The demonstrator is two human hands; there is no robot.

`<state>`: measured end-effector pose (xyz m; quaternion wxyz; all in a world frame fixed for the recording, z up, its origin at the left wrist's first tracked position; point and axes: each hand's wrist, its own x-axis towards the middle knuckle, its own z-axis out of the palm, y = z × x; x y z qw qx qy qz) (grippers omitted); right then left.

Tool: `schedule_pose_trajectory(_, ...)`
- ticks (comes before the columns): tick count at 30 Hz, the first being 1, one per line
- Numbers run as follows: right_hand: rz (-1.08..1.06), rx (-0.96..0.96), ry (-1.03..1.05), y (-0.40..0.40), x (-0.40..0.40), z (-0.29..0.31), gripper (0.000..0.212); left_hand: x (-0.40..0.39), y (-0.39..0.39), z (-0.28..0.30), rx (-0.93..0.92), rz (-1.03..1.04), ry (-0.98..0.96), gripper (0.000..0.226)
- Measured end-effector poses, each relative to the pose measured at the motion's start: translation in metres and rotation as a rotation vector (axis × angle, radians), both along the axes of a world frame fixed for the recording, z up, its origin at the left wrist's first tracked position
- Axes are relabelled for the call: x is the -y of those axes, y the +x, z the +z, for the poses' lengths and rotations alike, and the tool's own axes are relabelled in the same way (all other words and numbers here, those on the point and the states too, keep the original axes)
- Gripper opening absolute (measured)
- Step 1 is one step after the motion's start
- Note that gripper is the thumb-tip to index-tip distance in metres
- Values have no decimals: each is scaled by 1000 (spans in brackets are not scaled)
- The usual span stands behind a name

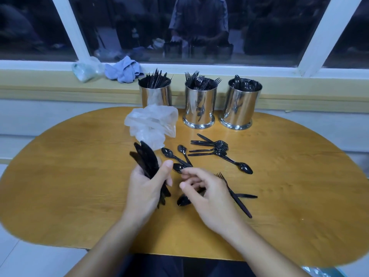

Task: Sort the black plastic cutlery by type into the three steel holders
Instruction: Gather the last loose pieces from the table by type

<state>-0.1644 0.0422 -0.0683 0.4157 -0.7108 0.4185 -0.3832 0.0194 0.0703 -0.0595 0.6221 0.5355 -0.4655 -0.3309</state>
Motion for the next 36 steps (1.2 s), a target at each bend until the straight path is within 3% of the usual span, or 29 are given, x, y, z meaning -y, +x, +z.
schedule_pose_trajectory(5, 84, -231, -38, 19, -12, -9, 47, -6, -9, -14, -48, 78, -50, 22)
schedule_pose_trajectory(9, 104, -347, -128, 32, -14, -13, 34, -4, -17, -6, -146, 93, -86, 35)
schedule_pose_trajectory(13, 142, -281, -56, 39, -11, -7, 17, -2, -22, 7, -119, 98, -110, 47)
schedule_pose_trajectory(21, 162, -245, 86, 40, -6, -11, 29, -7, -14, -2, -2, -11, -51, 32)
schedule_pose_trajectory(24, 146, -241, 83, 42, -7, -15, 19, -9, -8, -3, -3, -36, -39, 23)
schedule_pose_trajectory(28, 173, -228, 49, 46, -6, -16, 47, -12, -8, -3, 15, -28, -59, 20)
schedule_pose_trajectory(31, 215, -227, 48, 48, -5, -16, 54, -12, -3, -9, 84, -60, -41, 18)
schedule_pose_trajectory(36, 265, -257, -40, 51, -6, -19, 33, -14, 0, -15, 265, -48, -34, 9)
